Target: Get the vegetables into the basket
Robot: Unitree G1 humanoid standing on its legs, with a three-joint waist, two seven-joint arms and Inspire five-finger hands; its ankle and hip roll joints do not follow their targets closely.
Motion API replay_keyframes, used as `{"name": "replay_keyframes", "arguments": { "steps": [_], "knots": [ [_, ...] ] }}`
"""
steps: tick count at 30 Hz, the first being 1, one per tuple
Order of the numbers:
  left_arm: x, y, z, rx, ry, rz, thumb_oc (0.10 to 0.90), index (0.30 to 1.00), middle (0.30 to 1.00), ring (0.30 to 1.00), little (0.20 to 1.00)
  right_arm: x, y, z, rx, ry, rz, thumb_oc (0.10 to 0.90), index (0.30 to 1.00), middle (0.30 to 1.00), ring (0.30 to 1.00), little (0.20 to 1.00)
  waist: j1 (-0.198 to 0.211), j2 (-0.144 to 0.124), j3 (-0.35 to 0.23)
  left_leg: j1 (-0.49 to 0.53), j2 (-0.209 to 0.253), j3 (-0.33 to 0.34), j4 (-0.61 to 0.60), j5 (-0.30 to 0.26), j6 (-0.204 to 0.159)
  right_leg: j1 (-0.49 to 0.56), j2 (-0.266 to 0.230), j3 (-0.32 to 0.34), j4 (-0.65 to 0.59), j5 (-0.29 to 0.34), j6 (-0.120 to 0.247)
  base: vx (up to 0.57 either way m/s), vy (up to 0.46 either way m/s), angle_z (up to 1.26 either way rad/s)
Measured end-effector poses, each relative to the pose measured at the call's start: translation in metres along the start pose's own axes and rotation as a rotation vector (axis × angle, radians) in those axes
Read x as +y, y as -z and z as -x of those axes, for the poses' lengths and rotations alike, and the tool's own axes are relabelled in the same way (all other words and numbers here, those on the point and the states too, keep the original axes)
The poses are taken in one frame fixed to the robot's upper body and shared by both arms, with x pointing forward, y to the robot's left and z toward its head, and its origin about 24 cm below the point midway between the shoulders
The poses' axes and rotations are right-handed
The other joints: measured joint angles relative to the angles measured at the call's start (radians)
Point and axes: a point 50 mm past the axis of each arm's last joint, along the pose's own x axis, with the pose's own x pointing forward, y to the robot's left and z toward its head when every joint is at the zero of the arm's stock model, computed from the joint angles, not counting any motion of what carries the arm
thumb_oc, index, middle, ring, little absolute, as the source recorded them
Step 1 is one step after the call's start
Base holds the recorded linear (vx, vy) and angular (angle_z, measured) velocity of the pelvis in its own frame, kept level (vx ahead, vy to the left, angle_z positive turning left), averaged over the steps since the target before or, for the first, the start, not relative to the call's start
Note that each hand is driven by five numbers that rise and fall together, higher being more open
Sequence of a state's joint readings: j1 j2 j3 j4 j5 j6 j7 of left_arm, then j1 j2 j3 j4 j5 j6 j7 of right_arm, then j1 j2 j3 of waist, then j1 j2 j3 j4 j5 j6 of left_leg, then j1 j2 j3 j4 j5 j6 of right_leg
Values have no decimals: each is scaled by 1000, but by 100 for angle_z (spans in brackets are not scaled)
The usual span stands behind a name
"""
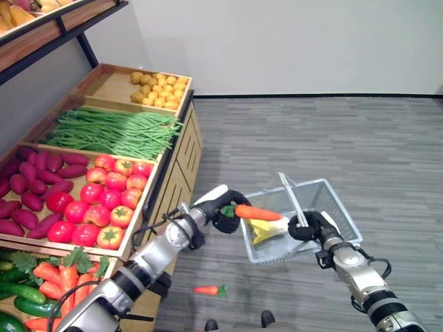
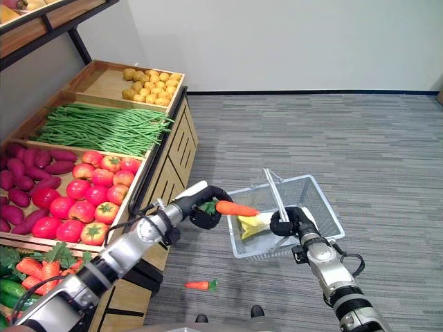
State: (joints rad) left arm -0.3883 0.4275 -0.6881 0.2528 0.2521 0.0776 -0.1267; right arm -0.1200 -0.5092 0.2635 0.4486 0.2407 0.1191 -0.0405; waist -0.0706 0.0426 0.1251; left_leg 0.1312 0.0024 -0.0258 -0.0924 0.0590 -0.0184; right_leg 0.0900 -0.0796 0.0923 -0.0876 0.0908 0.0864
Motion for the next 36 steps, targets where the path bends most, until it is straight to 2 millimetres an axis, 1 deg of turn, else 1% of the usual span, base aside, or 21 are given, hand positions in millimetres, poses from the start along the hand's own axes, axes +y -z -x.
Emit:
{"name": "replay_keyframes", "arguments": {
  "steps": [1, 3, 5, 6, 8, 10, 12, 16, 22, 26, 32, 34, 36],
  "knots": [
    [-1, 1, -2, 8, -6, -22, 400, 300, 300, 300, 300, 3, -2, 1, -10, -8, -4, 400, 300, 300, 300, 300, 0, 0, 0, 1, 1, 2, -1, 0, 0, 0, -1, 1, 0, 1, 0, 0, -1, -9],
    [-8, 3, -14, 44, -2, -94, 400, 300, 300, 300, 300, 10, -2, 1, -13, -28, 5, 400, 300, 300, 300, 300, 1, 0, 0, 2, 2, 7, -2, 0, 0, 0, 5, 6, 0, 2, -1, -8, -13, -8],
    [-18, 3, -19, 56, 18, -136, 400, 300, 300, 300, 300, 21, -1, 1, -13, -66, 21, 400, 300, 300, 300, 300, -14, 0, 0, 0, 5, 11, -1, 0, -1, -5, 8, 11, 0, 4, -2, -20, -15, -7],
    [-27, 10, -22, 92, 45, -174, 400, 300, 300, 300, 300, 30, 0, 2, -14, -101, 34, 400, 300, 300, 300, 300, -24, 1, 0, 1, 7, 15, -1, 0, -1, -5, 9, 13, 0, 4, -3, -27, -14, -7],
    [-34, 9, -24, 92, 68, -198, 400, 300, 300, 300, 300, 34, 5, 4, 0, -110, 37, 400, 300, 300, 300, 300, -30, 1, 0, -2, 12, 21, -1, 0, -1, -11, 9, 18, -1, 6, -4, -21, -10, -10],
    [-37, 12, -24, 104, 79, -217, 400, 300, 300, 300, 300, 35, 8, 6, 8, -118, 54, 400, 300, 300, 300, 300, -29, 1, 0, -3, 15, 28, -1, 0, -1, -15, 12, 23, -1, 7, -6, -16, -12, -9],
    [-42, 11, -26, 103, 94, -236, 900, 1000, 1000, 1000, 1000, 36, 11, 7, 18, -120, 63, 400, 300, 300, 300, 300, -30, 1, 0, -3, 17, 32, -2, 0, -1, -17, 14, 26, -3, 7, -6, -12, -16, -5],
    [-49, 11, -27, 109, 114, -275, 900, 1000, 1000, 1000, 1000, 37, 14, 9, 26, -121, 64, 400, 300, 300, 300, 300, -32, 2, 1, -4, 20, 40, -2, -1, -2, -22, 18, 32, -4, 7, -6, -6, -11, -6],
    [-49, 11, -27, 107, 113, -276, 900, 1000, 1000, 1000, 1000, 38, 14, 9, 24, -123, 59, 400, 300, 300, 300, 300, -30, 3, 1, -4, 21, 40, -2, -1, -2, -22, 19, 32, -4, 7, -6, 0, 0, 0],
    [-45, 8, -26, 89, 99, -282, 900, 1000, 1000, 1000, 1000, 38, 14, 9, 24, -123, 58, 400, 300, 300, 300, 300, -28, 3, 1, -4, 21, 38, -2, -1, -2, -20, 19, 29, -4, 10, -10, 0, 0, 0],
    [-42, 4, -26, 66, 84, -284, 900, 1000, 1000, 1000, 1000, 39, 15, 9, 28, -124, 54, 400, 300, 300, 300, 300, -27, 3, 1, 2, 22, 37, -2, -2, -3, -14, 19, 27, -4, 8, -7, 0, 0, 0],
    [-38, 2, -25, 53, 74, -286, 900, 1000, 1000, 1000, 1000, 38, 17, 10, 31, -121, 51, 400, 300, 300, 300, 300, -27, 3, 1, 2, 22, 37, -2, -2, -3, -13, 19, 26, -4, 8, -7, 0, 0, 0],
    [-30, -2, -24, 31, 42, -249, 900, 1000, 1000, 1000, 1000, 37, 24, 11, 48, -107, 33, 400, 300, 300, 300, 300, -25, 3, 2, 3, 22, 36, -2, -2, -3, -12, 19, 25, -4, 8, -7, 0, 0, 0]
  ]
}}
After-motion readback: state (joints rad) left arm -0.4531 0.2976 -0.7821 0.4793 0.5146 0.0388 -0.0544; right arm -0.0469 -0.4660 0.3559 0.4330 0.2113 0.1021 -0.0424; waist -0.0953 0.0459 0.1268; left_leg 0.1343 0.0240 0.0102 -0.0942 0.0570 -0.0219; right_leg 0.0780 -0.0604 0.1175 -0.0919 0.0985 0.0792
